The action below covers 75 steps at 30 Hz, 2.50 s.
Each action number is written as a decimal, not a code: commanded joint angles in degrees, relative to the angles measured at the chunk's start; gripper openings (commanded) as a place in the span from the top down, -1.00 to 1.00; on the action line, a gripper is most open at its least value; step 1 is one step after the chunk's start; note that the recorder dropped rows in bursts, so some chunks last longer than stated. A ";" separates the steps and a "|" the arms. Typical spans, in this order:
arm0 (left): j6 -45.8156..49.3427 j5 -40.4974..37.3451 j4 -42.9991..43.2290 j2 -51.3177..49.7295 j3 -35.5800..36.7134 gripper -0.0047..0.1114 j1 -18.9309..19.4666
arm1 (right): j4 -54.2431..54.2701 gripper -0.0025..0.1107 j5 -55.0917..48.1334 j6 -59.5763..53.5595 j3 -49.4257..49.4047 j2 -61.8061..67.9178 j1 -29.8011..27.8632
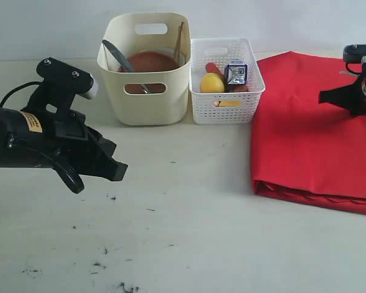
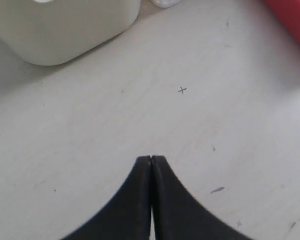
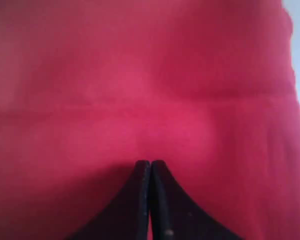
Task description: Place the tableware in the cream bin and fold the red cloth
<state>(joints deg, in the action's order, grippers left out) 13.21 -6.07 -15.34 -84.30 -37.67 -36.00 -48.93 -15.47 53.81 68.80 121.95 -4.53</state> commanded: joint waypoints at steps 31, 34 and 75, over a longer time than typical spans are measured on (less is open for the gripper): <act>-0.43 11.29 -4.46 30.90 17.29 0.92 0.03 | 2.20 0.96 26.57 6.85 -18.21 -29.62 1.47; -0.43 15.83 -5.68 40.13 22.57 0.92 0.03 | 8.85 0.96 33.06 -0.11 -27.71 -37.33 1.47; -1.63 17.89 -7.61 63.04 37.67 0.92 0.03 | 52.22 0.96 20.53 -46.32 -68.80 -100.15 1.47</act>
<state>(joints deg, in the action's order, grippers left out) 11.75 11.90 -23.11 -21.44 -0.11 -36.00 -6.02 7.51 23.21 0.27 22.06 -3.03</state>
